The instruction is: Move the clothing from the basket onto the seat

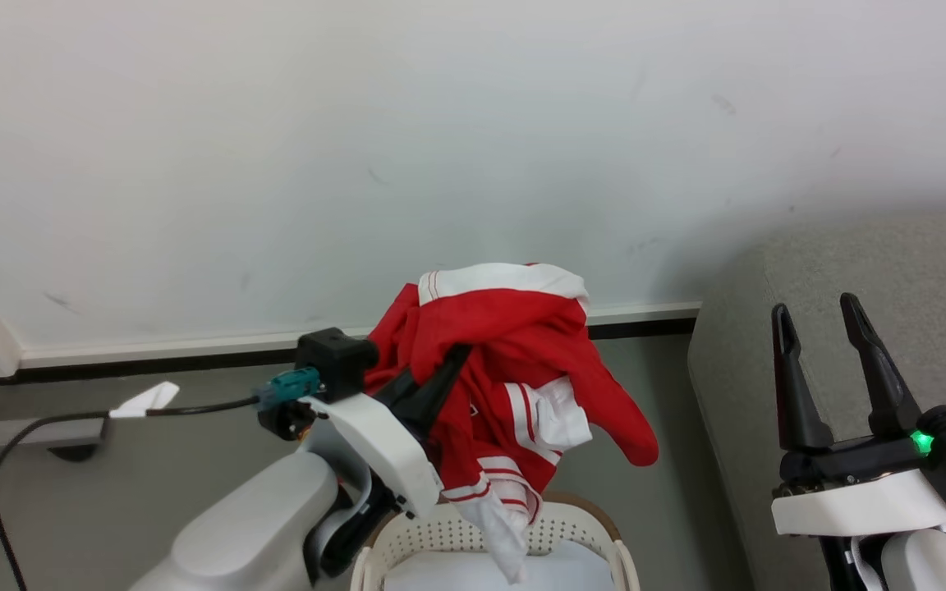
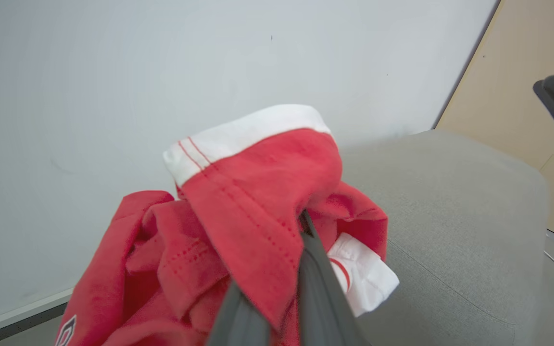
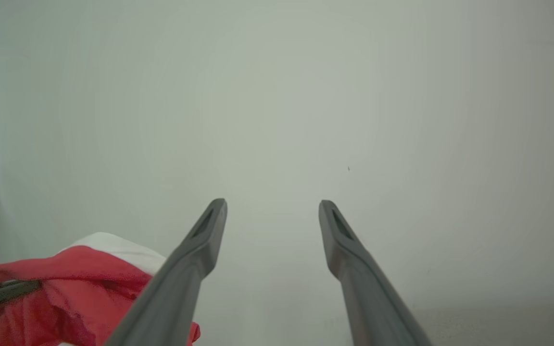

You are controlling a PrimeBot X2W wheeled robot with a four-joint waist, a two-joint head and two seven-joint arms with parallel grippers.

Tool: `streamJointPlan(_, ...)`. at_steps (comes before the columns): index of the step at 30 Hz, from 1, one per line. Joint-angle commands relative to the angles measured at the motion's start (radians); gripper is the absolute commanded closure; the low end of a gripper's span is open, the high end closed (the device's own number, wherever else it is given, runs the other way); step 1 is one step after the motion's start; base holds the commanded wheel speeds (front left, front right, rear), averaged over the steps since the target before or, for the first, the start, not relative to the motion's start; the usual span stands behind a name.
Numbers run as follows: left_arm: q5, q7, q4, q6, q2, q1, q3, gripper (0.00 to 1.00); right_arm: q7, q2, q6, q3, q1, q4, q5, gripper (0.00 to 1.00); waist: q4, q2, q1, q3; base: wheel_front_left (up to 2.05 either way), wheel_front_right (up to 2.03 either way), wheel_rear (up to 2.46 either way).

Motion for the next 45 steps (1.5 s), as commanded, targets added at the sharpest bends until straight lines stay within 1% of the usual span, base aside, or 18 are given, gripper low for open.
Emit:
streamJointPlan(1,0.012,-0.005,-0.029,0.009,0.016,0.013,0.012,1.00,0.001,0.001,-0.002,0.006,0.015,-0.003,0.005,0.00,0.021,0.0000,0.0003,-0.023,0.00,0.00,0.00)
streamJointPlan(5,0.018,-0.003,-0.129,0.043,0.052,0.013,0.041,1.00,0.001,0.002,-0.002,0.024,0.032,-0.003,0.010,0.00,0.034,0.0000,0.0003,-0.039,0.00,0.00,0.00)
streamJointPlan(11,0.010,0.023,-0.234,0.091,0.098,0.020,0.060,1.00,0.001,0.006,-0.002,0.051,0.051,-0.006,0.014,0.00,0.043,0.0000,0.0003,-0.048,0.00,0.00,0.00)
streamJointPlan(14,0.012,0.032,-0.272,0.109,0.114,0.029,0.063,1.00,0.001,0.008,-0.002,0.061,0.056,-0.006,0.016,0.00,0.044,0.0000,0.0003,-0.048,0.00,0.00,0.00)
streamJointPlan(19,0.007,0.039,-0.307,0.125,0.128,0.040,0.062,1.00,0.001,-0.003,-0.002,0.081,0.045,-0.011,0.016,0.00,0.045,0.0000,0.0003,-0.044,0.00,0.00,0.00)
streamJointPlan(27,0.001,0.042,-0.300,0.126,0.125,0.051,0.055,1.00,0.001,-0.030,-0.002,0.176,0.020,0.002,0.023,0.00,0.044,0.0000,0.0003,-0.040,0.00,0.00,0.00)
streamJointPlan(36,0.000,0.036,-0.275,0.113,0.099,0.052,0.039,1.00,0.001,-0.063,-0.002,0.401,-0.037,0.048,0.076,0.00,0.061,0.0000,0.0003,-0.041,0.00,0.00,0.00)
streamJointPlan(40,0.005,0.037,-0.265,0.105,0.084,0.046,0.027,1.00,0.001,-0.063,-0.002,0.473,-0.082,0.095,0.108,0.00,0.077,0.0000,0.0003,-0.039,0.00,0.00,0.00)
streamJointPlan(45,0.015,0.043,-0.261,0.094,0.058,0.033,0.006,1.00,0.001,-0.053,-0.002,0.500,-0.152,0.203,0.089,0.00,0.106,0.0000,0.0003,-0.037,0.00,0.00,0.00)
